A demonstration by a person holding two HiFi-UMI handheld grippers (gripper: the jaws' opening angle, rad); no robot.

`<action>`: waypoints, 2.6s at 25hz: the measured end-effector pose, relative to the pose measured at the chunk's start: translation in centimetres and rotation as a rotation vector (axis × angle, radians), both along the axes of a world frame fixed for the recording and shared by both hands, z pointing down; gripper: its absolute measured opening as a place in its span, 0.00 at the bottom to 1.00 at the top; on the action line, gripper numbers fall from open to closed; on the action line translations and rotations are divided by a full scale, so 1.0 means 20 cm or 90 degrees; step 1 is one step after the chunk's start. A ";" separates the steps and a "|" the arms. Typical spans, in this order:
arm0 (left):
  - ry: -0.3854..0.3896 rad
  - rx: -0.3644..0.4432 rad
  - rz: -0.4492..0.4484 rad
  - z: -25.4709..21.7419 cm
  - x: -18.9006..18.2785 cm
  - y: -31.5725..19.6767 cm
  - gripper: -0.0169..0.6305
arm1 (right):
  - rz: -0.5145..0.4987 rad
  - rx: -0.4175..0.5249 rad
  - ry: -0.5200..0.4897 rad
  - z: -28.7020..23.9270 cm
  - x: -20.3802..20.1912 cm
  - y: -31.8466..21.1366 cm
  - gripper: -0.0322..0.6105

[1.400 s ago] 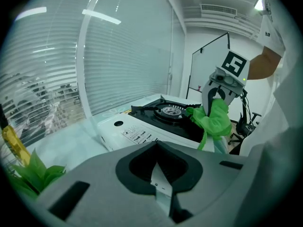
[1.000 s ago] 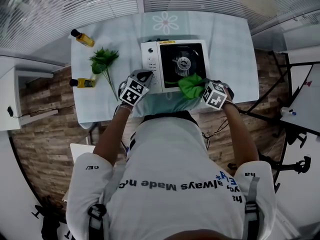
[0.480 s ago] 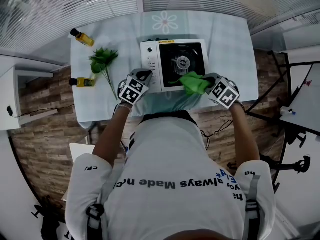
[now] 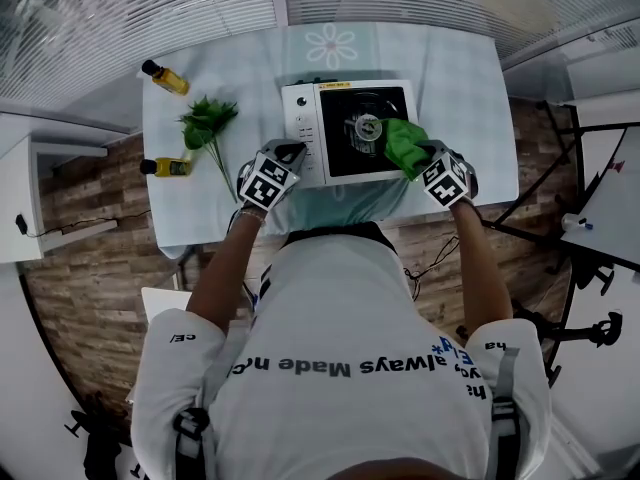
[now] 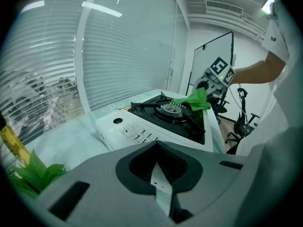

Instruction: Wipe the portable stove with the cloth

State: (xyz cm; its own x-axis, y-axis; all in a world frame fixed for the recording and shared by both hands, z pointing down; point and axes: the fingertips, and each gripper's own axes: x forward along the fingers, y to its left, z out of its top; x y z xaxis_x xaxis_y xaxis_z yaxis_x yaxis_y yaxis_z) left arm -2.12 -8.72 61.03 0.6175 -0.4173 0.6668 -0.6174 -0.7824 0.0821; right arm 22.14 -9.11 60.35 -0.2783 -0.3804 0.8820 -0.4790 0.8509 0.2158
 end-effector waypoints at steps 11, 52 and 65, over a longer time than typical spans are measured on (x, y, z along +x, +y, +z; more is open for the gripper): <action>-0.012 -0.010 0.003 0.01 -0.01 0.01 0.05 | 0.009 0.011 -0.011 0.06 -0.06 -0.13 0.09; 0.006 -0.023 0.010 0.01 0.00 0.00 0.05 | -0.050 0.119 0.065 -0.04 -0.35 -0.82 0.09; 0.012 -0.029 0.014 0.01 0.00 0.00 0.05 | -0.109 0.086 0.094 0.07 -0.59 -0.77 0.09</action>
State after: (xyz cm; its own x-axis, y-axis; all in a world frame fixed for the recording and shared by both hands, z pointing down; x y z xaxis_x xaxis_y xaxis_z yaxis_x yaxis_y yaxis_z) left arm -2.09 -8.71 61.22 0.6386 -0.3727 0.6732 -0.5977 -0.7912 0.1290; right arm 10.34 -24.43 61.73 -0.2211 -0.4563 0.8619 -0.2856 0.8754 0.3901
